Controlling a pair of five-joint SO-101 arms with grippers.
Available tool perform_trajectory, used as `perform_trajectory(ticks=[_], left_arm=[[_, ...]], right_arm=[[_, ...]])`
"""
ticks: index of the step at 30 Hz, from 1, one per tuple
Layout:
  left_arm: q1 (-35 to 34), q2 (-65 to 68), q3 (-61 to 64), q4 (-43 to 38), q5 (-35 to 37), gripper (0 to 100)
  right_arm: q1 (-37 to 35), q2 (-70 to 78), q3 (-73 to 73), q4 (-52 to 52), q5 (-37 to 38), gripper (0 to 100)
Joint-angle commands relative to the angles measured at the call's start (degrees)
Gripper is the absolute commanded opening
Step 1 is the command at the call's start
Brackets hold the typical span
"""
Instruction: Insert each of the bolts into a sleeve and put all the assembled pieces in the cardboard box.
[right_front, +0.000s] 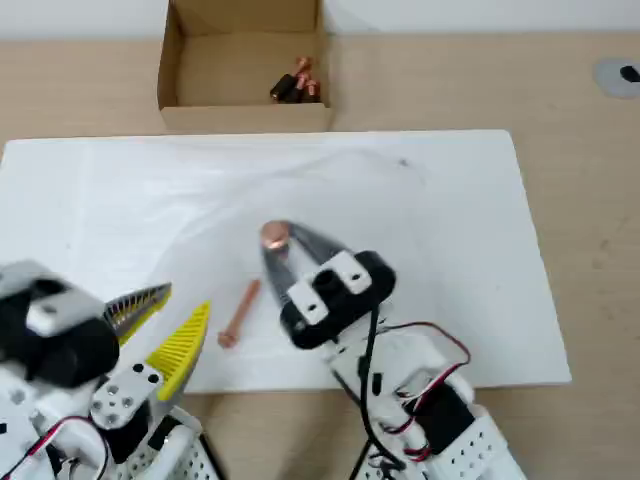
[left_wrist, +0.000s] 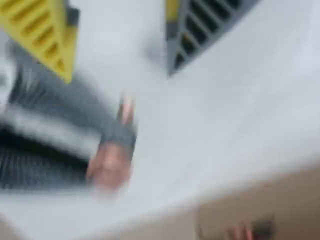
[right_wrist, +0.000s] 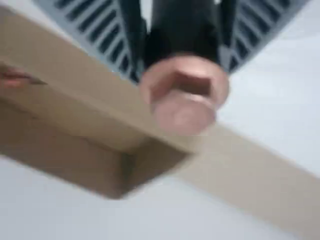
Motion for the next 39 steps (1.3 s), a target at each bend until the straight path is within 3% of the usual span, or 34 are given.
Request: perform_trajectory(ticks=[1, 10, 17, 33, 39], left_arm=[[0.26, 7.69, -2.73, 2.99, 4.31, 14], [-2.55, 20.88, -2.9, 2.9, 4.22, 14], [-9.58, 33.54, -2.9, 2.81, 4.04, 14], [-11.34, 63.34, -3.08, 1.93, 1.14, 14], [-18.73, 67.21, -2.99, -2.73, 1.23, 14]], right_arm=[[3.91, -0.13, -5.23, 0.88, 4.75, 0.9], [14.02, 8.84, -20.26, 4.48, 4.84, 0.9], [14.9, 32.31, -40.57, 4.48, 4.75, 1.0], [20.0, 80.84, -81.27, 4.57, 5.1, 1.0], [20.62, 99.21, -97.98, 4.75, 5.1, 1.0]])
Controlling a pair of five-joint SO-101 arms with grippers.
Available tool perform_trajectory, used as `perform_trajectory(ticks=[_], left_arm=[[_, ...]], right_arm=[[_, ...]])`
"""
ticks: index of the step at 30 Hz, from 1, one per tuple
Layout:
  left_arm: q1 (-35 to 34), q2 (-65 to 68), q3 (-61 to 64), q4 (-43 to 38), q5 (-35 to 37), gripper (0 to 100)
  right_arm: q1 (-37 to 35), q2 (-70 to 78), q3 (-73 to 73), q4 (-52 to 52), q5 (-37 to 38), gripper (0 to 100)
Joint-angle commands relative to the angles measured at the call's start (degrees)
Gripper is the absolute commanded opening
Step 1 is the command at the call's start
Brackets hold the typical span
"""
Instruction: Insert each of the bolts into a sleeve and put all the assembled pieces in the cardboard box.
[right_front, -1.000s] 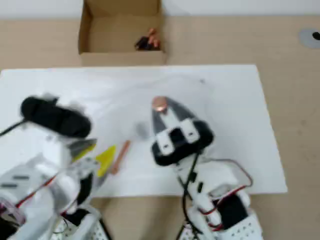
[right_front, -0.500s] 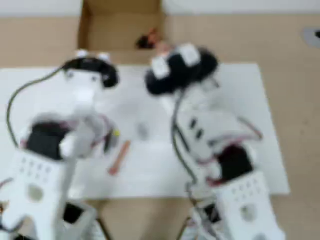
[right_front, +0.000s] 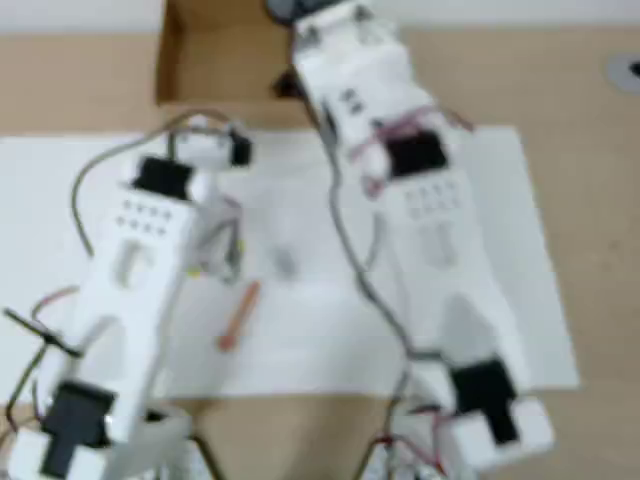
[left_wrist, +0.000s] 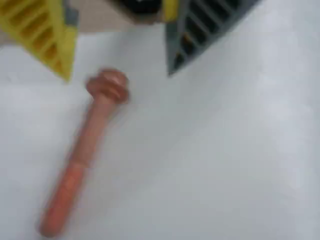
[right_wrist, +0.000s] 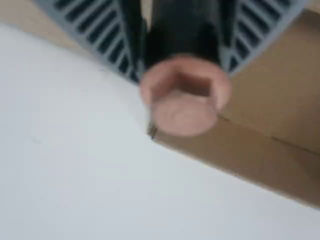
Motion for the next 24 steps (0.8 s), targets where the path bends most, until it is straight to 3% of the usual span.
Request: perform_trajectory(ticks=[1, 5, 12, 24], left_arm=[[-4.04, 0.13, -2.02, -2.37, 0.0, 14], [-4.48, 0.31, -1.93, -2.73, -0.35, 14], [1.67, 0.13, -1.93, -2.46, -1.67, 14], [1.76, 0.13, -1.93, -2.46, -1.76, 14]], right_arm=[[1.36, 8.04, -13.76, 0.09, 0.62, 1.0], [1.36, 17.8, -23.87, 0.09, 0.62, 1.0], [2.24, 37.76, -41.27, -3.34, 0.62, 1.0], [2.15, 71.87, -75.74, -3.96, 0.62, 1.1]])
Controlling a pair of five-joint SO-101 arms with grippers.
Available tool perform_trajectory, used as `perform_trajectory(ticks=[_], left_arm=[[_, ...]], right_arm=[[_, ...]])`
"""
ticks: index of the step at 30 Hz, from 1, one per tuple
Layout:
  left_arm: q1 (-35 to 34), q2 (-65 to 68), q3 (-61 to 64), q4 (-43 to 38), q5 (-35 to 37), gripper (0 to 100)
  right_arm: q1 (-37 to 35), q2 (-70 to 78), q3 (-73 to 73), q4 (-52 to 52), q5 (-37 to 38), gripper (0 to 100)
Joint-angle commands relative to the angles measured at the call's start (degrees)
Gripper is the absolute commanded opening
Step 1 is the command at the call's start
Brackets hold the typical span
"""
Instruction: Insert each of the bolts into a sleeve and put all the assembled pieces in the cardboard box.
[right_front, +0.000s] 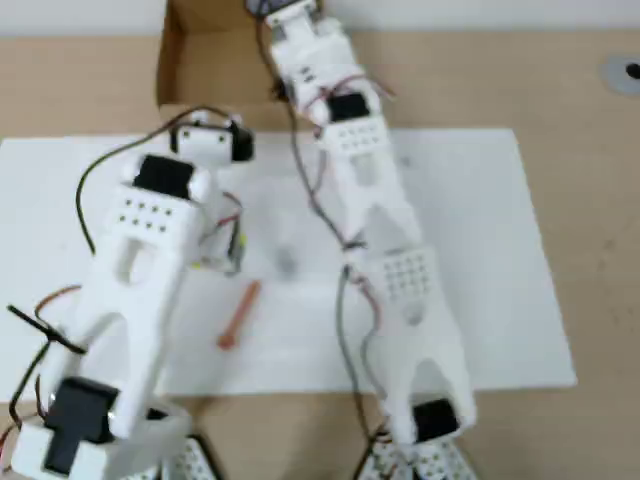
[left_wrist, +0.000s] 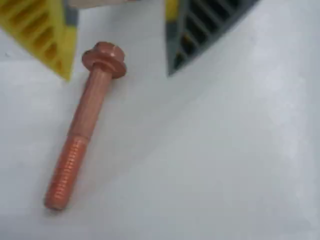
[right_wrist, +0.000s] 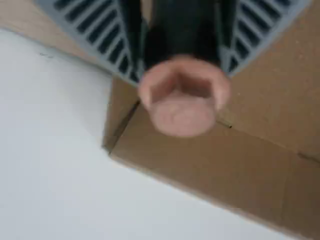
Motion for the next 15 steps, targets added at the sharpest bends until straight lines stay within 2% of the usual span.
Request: perform_trajectory(ticks=[1, 5, 9, 15], left_arm=[[1.05, -0.48, -1.93, 0.0, -0.35, 14], [1.14, -0.48, -1.93, 0.0, -0.26, 14], [0.79, -0.57, -1.93, 0.0, 0.35, 14], [1.05, -0.57, -2.29, 0.0, 0.62, 14]], right_arm=[[0.92, 4.62, -11.65, -2.29, 0.62, 1.2], [1.01, 10.42, -15.08, -2.11, 0.79, 1.2], [1.01, 12.7, -14.9, -1.93, 4.13, 1.4], [0.75, 13.05, -15.08, 1.05, 4.22, 15.2]])
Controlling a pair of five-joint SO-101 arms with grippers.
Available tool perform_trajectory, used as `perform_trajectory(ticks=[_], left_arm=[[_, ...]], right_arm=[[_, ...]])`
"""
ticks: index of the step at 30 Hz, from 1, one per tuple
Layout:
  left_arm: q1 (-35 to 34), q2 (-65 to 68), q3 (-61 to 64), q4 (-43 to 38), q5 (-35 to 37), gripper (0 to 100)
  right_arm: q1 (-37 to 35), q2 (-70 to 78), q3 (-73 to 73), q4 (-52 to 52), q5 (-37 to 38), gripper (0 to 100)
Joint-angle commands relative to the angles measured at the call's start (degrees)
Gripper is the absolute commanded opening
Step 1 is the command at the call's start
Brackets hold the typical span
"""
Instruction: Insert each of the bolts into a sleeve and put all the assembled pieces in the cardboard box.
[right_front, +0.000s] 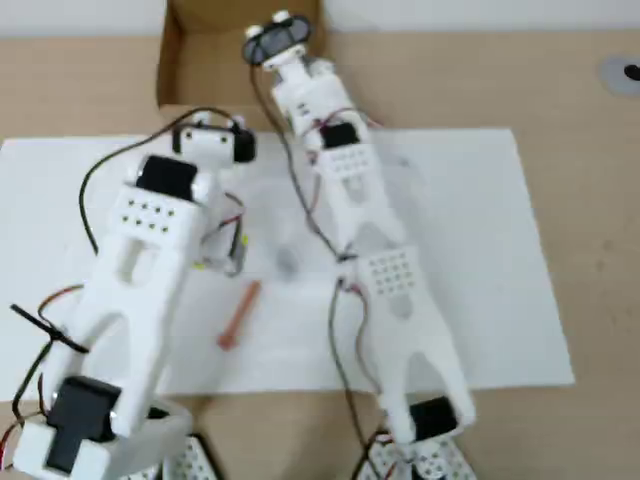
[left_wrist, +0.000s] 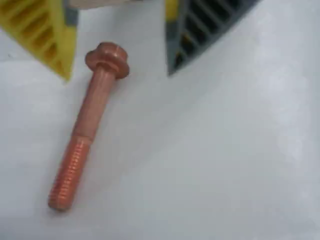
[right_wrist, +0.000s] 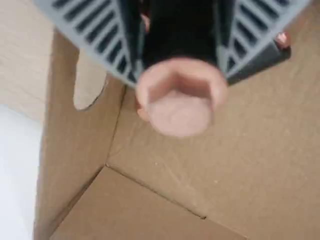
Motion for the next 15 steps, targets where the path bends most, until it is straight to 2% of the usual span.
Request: perform_trajectory(ticks=[1, 6, 11, 15], left_arm=[[0.26, -0.57, -2.46, 0.0, 0.44, 14], [0.62, -0.66, -2.9, 0.79, 3.43, 14], [0.09, -0.31, -5.8, 6.42, 4.75, 14], [0.53, -0.66, -4.31, 6.33, 5.45, 14]], right_arm=[[0.66, -2.15, -5.32, 2.9, 0.44, 16.6], [0.66, -3.47, -7.78, 8.7, 0.44, 17.3], [0.66, -4.79, -12.62, 13.01, 0.44, 17.3], [0.66, -6.99, -16.04, 19.08, 0.44, 17.3]])
